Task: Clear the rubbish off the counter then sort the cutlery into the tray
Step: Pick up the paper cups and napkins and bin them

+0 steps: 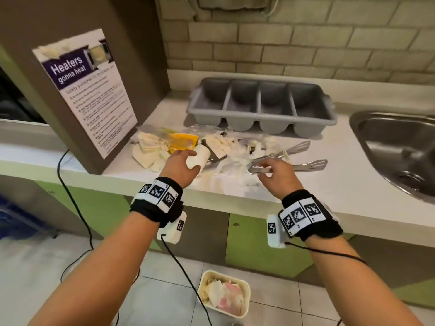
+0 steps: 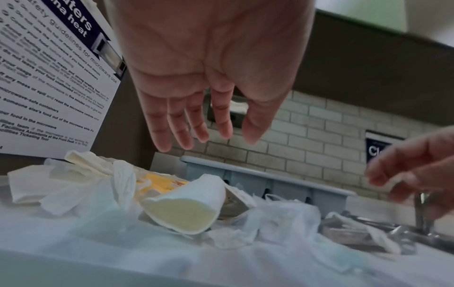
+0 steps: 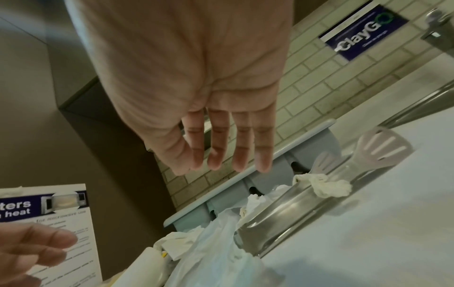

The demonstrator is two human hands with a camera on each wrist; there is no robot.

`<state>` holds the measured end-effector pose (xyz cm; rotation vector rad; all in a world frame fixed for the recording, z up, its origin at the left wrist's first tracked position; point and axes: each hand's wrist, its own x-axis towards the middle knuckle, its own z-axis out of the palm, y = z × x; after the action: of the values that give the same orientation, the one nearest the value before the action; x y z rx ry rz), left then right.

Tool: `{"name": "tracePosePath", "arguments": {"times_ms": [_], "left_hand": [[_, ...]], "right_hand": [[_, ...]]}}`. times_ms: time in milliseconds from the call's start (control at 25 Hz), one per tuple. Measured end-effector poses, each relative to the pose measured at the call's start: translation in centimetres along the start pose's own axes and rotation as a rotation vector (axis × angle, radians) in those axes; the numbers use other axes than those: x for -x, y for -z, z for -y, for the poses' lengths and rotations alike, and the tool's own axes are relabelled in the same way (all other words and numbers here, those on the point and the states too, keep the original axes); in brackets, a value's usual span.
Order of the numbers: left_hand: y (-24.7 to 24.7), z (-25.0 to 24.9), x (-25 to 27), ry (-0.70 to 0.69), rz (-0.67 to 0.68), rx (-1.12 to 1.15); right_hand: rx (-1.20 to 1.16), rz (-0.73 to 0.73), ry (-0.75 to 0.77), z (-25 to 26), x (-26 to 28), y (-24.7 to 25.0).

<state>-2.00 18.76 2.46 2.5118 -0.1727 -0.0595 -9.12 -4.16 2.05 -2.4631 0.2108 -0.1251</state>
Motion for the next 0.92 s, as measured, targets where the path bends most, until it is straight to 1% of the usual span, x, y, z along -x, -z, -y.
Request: {"name": "tracePosePath", "arguments": {"times_ms": [80,240,360,440,480,560,640,800,880,920], "left_hand": [[-0.4,-0.2,-1.7,0.026,0.02,-0.075],[-0.9,-0.2,-4.7,0.04,0.059,-0.133],[-1.6,0.0,-6.1,0.066,0.156,-0.303],[-2.0,0.5,-7.2,0.087,0.211,-0.398],[-2.2,0.9,-7.7,0.079,0.232,-0.402],[-2.5,1.5,-8.2,0.052,0.275,-0.335],[-2.3,2.1,-8.9,0.013,0.298,-0.261],[-1.7,3.1,-10.0,-0.033,0.236,-0.156],[-1.5,3.5,-10.5,-0.045,0.213,-0.171],[-1.4,3.6,-10.8,-0.054,0.211,-0.187]], "right_hand": [[0.041,0.056,0.021,0.4,-2.7,-0.3],[0.161,0.152,0.073,1.6,-7.7,-1.7],[0.18,0.179,0.095,3.4,-10.7,-3.4],[0.249,0.243,0.117,4.8,-12.7,-4.6],[0.292,0.285,0.121,5.4,-13.4,-5.1],[0.36,0.35,0.111,6.1,-14.0,-5.9],[0.393,0.381,0.06,6.6,-14.7,-7.0],[0.344,0.378,-0.031,7.4,-15.6,-8.0],[0.318,0.366,-0.063,7.8,-16.0,-8.0],[0.305,0.334,-0.078,8.0,-16.2,-8.0]]}}
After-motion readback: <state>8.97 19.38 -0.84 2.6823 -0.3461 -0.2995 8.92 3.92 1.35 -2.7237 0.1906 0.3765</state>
